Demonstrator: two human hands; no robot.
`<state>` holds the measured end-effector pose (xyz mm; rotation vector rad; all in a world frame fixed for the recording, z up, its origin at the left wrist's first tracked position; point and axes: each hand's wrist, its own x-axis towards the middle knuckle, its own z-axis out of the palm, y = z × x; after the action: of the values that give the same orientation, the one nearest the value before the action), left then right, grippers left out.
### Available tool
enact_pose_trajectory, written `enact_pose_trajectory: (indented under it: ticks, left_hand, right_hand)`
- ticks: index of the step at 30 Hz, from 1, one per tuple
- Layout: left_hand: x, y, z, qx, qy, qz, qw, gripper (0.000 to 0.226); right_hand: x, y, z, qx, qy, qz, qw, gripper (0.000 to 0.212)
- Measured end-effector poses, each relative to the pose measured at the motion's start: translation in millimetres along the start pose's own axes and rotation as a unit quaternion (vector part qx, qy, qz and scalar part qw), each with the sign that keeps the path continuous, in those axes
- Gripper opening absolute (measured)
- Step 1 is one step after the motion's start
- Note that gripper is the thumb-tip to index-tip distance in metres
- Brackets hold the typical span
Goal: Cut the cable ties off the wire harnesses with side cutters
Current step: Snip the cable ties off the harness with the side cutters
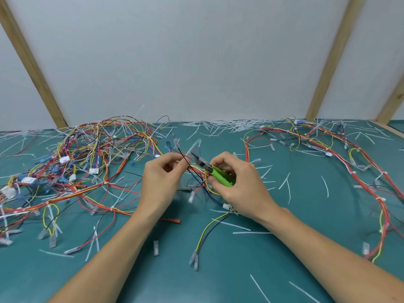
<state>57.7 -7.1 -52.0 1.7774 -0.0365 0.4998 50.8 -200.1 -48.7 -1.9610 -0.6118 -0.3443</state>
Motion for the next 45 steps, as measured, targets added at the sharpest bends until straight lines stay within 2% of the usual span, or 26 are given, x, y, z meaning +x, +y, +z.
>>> enact_pose_trajectory:
  ticks: [4,7,11,13,15,17,19,21,23,25,32,37,39,42,45]
  left_hand:
    - [-1,3,0,-0.082,-0.007,-0.006,0.997,0.006]
    - [-1,2,1,-0.092,-0.006,-0.011,0.996,0.024]
    - [0,-1,-1,-0.028,0.019,-0.006,0.999,0.046]
    - [-2,0,0,0.007,0.022,0.012,1.000,0.049]
    - [-4,2,1,0.033,0.026,0.037,0.998,0.051]
    - [-7,2,2,0.052,0.018,0.054,0.997,0.053]
    - [-9,2,5,0.068,0.003,0.058,0.996,0.052]
    - [-11,3,10,0.073,-0.021,0.069,0.995,0.047]
    - [-14,5,14,0.064,-0.057,0.086,0.993,0.037]
    - [-15,7,13,0.052,-0.087,0.103,0.990,0.031]
    - [-16,5,16,0.045,-0.109,0.128,0.985,0.032]
    - [-18,9,17,0.008,-0.113,0.138,0.984,0.030]
    - [-20,11,17,0.005,-0.111,0.147,0.983,0.031]
    - [-22,14,19,-0.001,-0.106,0.154,0.982,0.031]
    - [-24,16,19,-0.001,-0.100,0.147,0.984,0.023]
  right_hand:
    - [9,-3,0,0.154,0.029,0.149,0.976,0.015]
    - [12,-1,-5,0.228,0.055,0.217,0.948,0.013]
    - [12,-1,-6,0.177,0.069,0.167,0.967,0.013]
    - [13,-5,-6,0.127,0.152,0.129,0.972,0.016]
    - [14,-10,-13,0.066,0.261,0.075,0.960,0.018]
    - [14,-17,-23,0.045,0.312,0.018,0.949,0.019]
    - [13,-26,-22,0.062,0.288,-0.020,0.956,0.019]
    - [7,-32,-7,0.073,0.199,-0.023,0.977,0.021]
    - [-1,-32,11,0.032,0.110,-0.003,0.993,0.023]
    - [-6,-26,19,-0.020,0.070,0.015,0.997,0.025]
    - [-1,-15,11,-0.056,0.053,0.060,0.995,0.035]
    - [1,-15,9,0.059,0.036,0.129,0.989,0.044]
    - [1,-15,8,0.046,0.041,0.120,0.991,0.042]
    - [1,-14,11,0.022,0.072,0.101,0.992,0.029]
    - [4,-12,10,0.066,0.085,0.126,0.986,0.023]
